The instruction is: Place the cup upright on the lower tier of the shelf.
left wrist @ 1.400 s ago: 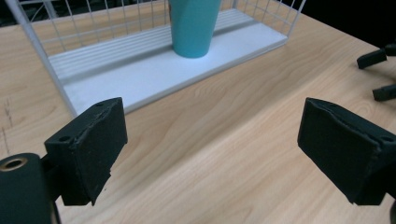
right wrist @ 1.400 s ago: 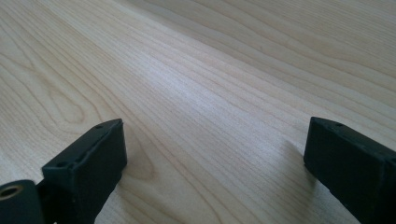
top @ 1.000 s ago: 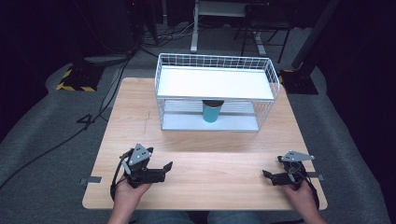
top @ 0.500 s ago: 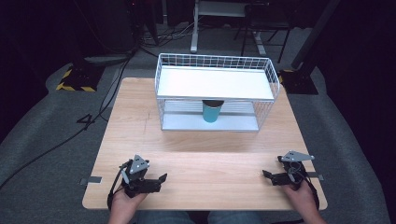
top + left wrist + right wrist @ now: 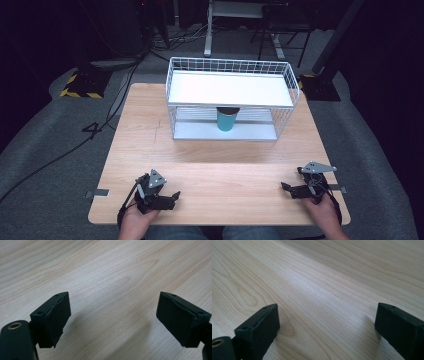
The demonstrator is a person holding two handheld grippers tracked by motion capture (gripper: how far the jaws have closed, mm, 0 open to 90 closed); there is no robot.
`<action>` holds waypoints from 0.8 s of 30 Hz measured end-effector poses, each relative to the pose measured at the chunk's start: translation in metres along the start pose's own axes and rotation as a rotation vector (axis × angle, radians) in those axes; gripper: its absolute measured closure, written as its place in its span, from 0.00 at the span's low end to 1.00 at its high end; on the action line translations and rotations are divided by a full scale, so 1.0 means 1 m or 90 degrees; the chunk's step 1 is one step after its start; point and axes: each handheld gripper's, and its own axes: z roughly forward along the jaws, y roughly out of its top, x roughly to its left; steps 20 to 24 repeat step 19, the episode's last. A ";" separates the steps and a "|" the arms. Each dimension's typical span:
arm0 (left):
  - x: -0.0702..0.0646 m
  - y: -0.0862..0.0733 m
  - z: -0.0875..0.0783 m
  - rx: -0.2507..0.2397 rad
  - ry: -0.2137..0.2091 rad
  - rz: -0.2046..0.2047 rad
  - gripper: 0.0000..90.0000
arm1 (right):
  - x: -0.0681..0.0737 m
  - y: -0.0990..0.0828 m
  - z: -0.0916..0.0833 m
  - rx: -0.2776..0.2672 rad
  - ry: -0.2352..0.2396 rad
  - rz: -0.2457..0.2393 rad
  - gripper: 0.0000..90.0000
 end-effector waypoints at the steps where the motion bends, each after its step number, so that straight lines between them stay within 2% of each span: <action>1: 0.000 -0.001 0.003 0.011 0.002 0.000 0.14 | 0.000 0.000 0.000 0.000 0.000 0.000 0.07; 5: -0.001 -0.003 0.006 0.002 0.017 0.014 0.13 | 0.000 0.000 0.000 0.000 0.000 0.000 0.07; 7: 0.000 -0.004 0.007 -0.006 0.019 0.011 0.11 | 0.000 0.000 0.000 0.000 0.000 0.000 0.07; 8: 0.000 -0.003 0.008 -0.005 0.020 0.005 0.09 | 0.000 0.000 0.000 0.000 0.000 0.000 0.07; 9: 0.001 -0.003 0.009 -0.001 0.022 0.009 0.07 | 0.000 0.000 0.000 0.000 0.000 0.000 0.07; 13: 0.002 -0.003 0.009 0.010 0.002 0.026 0.00 | 0.000 0.000 0.000 0.000 0.000 0.000 0.07; 24: 0.003 -0.003 0.009 0.009 0.004 0.027 0.01 | 0.000 0.000 0.000 0.000 0.000 0.000 0.07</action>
